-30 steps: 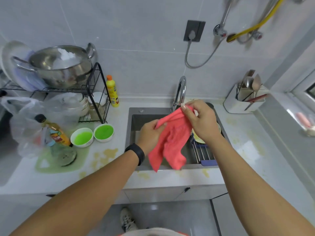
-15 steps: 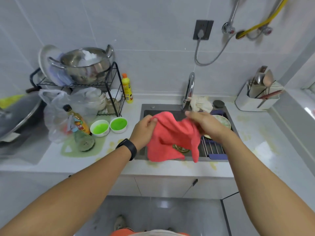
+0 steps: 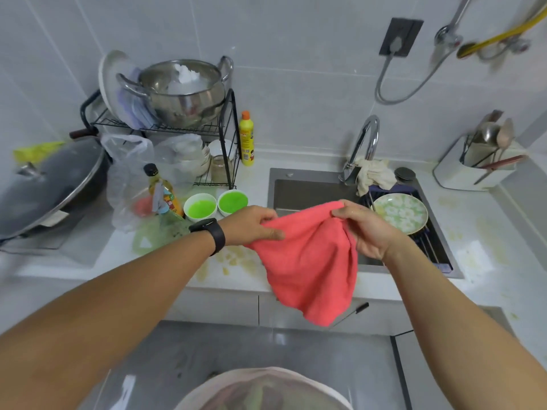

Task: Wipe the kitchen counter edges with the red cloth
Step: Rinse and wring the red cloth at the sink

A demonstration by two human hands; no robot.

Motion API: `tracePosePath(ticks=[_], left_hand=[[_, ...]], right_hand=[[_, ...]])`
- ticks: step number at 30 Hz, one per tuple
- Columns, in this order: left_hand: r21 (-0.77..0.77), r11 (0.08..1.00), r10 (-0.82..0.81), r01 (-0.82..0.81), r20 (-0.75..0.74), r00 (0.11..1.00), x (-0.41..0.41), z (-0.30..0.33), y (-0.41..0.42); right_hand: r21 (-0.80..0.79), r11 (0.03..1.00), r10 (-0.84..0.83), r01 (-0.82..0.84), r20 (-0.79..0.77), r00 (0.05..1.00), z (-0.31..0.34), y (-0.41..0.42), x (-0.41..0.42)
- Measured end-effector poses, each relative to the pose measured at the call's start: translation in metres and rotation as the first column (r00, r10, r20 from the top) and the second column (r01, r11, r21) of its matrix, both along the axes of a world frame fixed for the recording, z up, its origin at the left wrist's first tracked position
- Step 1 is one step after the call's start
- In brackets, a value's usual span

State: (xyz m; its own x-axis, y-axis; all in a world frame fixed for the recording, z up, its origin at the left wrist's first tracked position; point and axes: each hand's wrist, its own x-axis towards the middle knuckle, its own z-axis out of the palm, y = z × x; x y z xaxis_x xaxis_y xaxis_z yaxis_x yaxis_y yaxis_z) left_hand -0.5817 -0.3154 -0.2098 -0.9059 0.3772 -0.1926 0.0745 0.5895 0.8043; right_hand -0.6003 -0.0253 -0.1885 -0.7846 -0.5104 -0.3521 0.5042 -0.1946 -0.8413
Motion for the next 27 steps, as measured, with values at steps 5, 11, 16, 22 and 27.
tracePosePath(ticks=[5,11,16,22,27], left_hand=[[-0.129,0.989,-0.060,0.078,0.137,0.989,-0.002,-0.019,-0.024],[0.089,0.974,0.206,-0.211,0.058,0.977,-0.019,-0.010,-0.041],[0.115,0.952,0.280,-0.283,0.041,0.959,-0.031,0.003,-0.044],[0.244,0.846,0.480,-0.474,0.038,0.876,-0.039,0.012,-0.028],[0.309,0.682,0.635,-0.663,0.200,0.746,-0.037,0.012,-0.021]], right_hand=[[0.109,0.967,-0.205,0.229,-0.200,0.958,0.017,-0.009,-0.009],[0.442,0.669,-0.260,0.598,-0.615,0.745,0.022,0.016,-0.022],[0.469,0.488,-0.261,0.737,-0.727,0.635,0.024,0.037,-0.033],[0.561,0.226,-0.055,0.797,-0.809,0.585,0.028,0.056,-0.037],[0.696,0.157,0.024,0.701,-0.712,0.702,0.027,0.066,-0.031]])
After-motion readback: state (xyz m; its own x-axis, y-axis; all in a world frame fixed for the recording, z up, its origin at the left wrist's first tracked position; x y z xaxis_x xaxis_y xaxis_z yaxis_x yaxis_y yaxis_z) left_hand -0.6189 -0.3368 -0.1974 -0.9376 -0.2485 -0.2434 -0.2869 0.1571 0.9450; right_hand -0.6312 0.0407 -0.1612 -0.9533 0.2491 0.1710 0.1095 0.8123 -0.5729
